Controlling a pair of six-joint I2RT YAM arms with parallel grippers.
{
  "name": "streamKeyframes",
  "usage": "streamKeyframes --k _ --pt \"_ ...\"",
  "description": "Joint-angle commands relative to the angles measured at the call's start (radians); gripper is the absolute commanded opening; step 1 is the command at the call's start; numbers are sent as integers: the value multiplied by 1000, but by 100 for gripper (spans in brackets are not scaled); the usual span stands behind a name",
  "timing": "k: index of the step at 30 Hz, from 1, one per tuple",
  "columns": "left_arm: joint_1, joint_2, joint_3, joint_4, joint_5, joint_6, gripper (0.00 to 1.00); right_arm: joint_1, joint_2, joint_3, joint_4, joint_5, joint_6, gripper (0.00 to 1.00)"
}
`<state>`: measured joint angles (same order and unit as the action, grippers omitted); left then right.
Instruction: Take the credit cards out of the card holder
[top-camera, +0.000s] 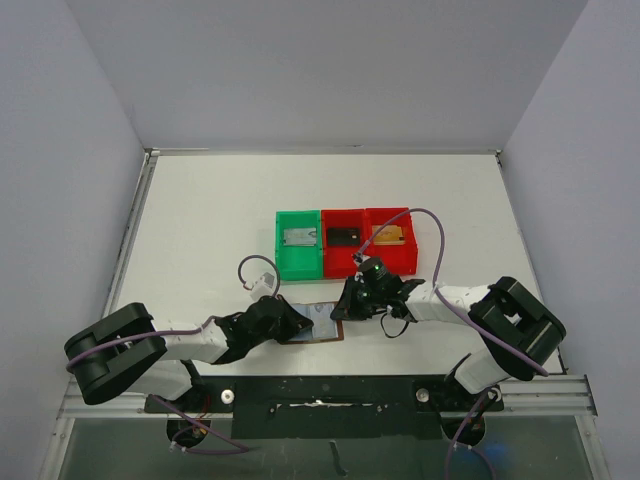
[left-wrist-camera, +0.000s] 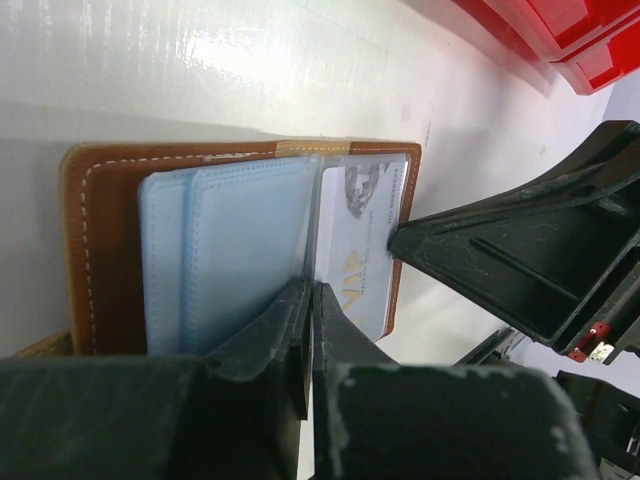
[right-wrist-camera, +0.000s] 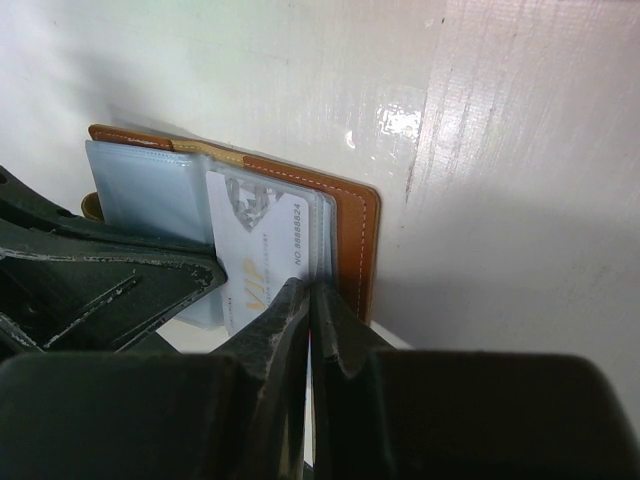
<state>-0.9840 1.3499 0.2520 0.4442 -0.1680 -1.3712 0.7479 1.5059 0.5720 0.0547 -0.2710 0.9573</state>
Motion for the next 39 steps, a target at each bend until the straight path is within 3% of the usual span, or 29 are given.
streamKeyframes --k 1,9,26,34,39 --pt "-5 10 22 -30 17 40 0 16 24 -14 -44 -2 -8 2" --pt "-5 -64 15 -121 -16 57 0 14 20 -11 -68 30 -8 10" --pt "-4 -176 -15 -208 -39 77 0 12 8 15 -92 29 -36 11" --pt "-4 -182 -5 -208 -37 92 0 14 -88 106 -194 72 -117 25" --pt "-3 -199 -5 -207 -38 100 0 37 -102 144 -152 24 -131 28"
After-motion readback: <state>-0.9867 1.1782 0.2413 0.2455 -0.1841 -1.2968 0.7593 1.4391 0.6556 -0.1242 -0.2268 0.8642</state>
